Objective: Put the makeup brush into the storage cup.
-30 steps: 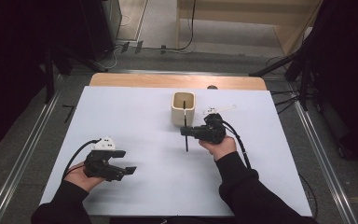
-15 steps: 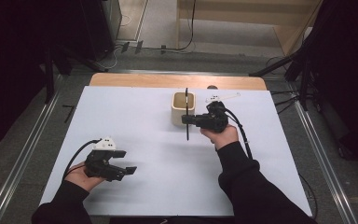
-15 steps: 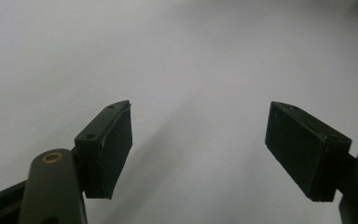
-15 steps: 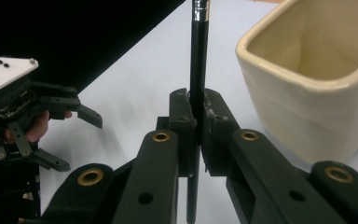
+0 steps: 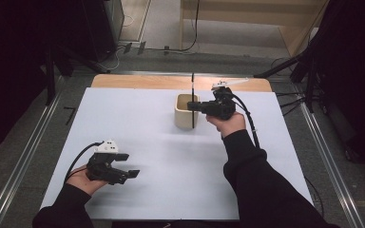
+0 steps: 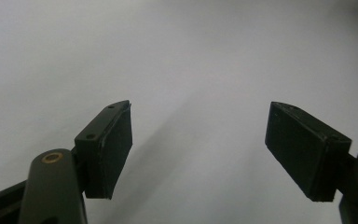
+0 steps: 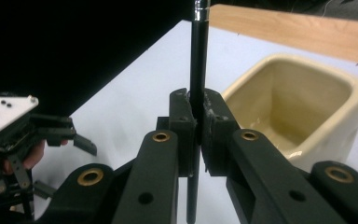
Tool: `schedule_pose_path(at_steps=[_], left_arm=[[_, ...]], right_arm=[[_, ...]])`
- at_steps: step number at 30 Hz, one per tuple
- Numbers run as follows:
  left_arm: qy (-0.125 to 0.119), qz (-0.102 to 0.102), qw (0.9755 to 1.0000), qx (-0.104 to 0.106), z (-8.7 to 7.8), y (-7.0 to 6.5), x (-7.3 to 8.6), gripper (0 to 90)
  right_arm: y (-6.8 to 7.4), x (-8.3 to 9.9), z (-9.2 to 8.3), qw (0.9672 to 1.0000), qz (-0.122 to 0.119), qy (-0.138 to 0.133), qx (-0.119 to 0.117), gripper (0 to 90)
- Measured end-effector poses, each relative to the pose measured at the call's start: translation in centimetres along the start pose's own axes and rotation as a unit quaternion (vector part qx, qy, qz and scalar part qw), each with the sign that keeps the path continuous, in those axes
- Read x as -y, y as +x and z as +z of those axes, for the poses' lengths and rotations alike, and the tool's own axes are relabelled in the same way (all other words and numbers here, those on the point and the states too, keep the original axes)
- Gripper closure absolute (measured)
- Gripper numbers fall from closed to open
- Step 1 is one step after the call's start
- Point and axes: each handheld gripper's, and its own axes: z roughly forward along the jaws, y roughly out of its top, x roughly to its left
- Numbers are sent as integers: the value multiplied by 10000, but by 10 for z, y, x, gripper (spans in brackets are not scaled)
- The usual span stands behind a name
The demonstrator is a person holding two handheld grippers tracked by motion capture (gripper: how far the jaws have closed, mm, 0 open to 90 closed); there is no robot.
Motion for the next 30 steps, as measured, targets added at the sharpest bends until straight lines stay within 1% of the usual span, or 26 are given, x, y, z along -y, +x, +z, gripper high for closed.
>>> schedule_pose_path(at_steps=[5, 9, 10, 11, 14, 16, 18, 21, 23, 25, 30], left_arm=[[-10, 0, 10000, 16, 0, 0, 0, 238], [-9, 3, 10000, 15, 1, -1, 0, 237], [-6, 7, 10000, 19, 1, -1, 0, 238], [-8, 9, 10000, 24, 1, 0, 0, 237], [-15, 3, 10000, 29, 1, 0, 0, 237], [2, 15, 10000, 39, 1, 0, 0, 237], [5, 13, 10000, 59, 1, 0, 0, 237], [1, 32, 10000, 75, 1, -1, -1, 237], [1, 34, 10000, 80, 1, -1, -1, 237], [7, 38, 10000, 81, 1, -1, -1, 237], [1, 33, 9999, 100, 1, -1, -1, 237]], right_arm=[[-3, -11, 2, 10000, 47, -53, 56, 856], [-4, -20, 3, 9999, 41, -64, 92, 856], [-5, -23, 3, 9999, 46, -115, 89, 856], [-5, -25, 3, 9999, 50, -107, 116, 856], [-6, -35, 3, 9996, 3, -194, 196, 856], [-7, -40, 2, 9996, 20, -213, 199, 856], [-7, -46, 2, 9992, -50, -264, 298, 856], [-9, -52, 3, 9988, -40, -310, 385, 856], [-11, -56, 3, 9983, -30, -323, 491, 856], [-14, -58, 4, 9977, -29, -403, 544, 856], [-20, -60, 7, 9956, -17, -521, 779, 856]])
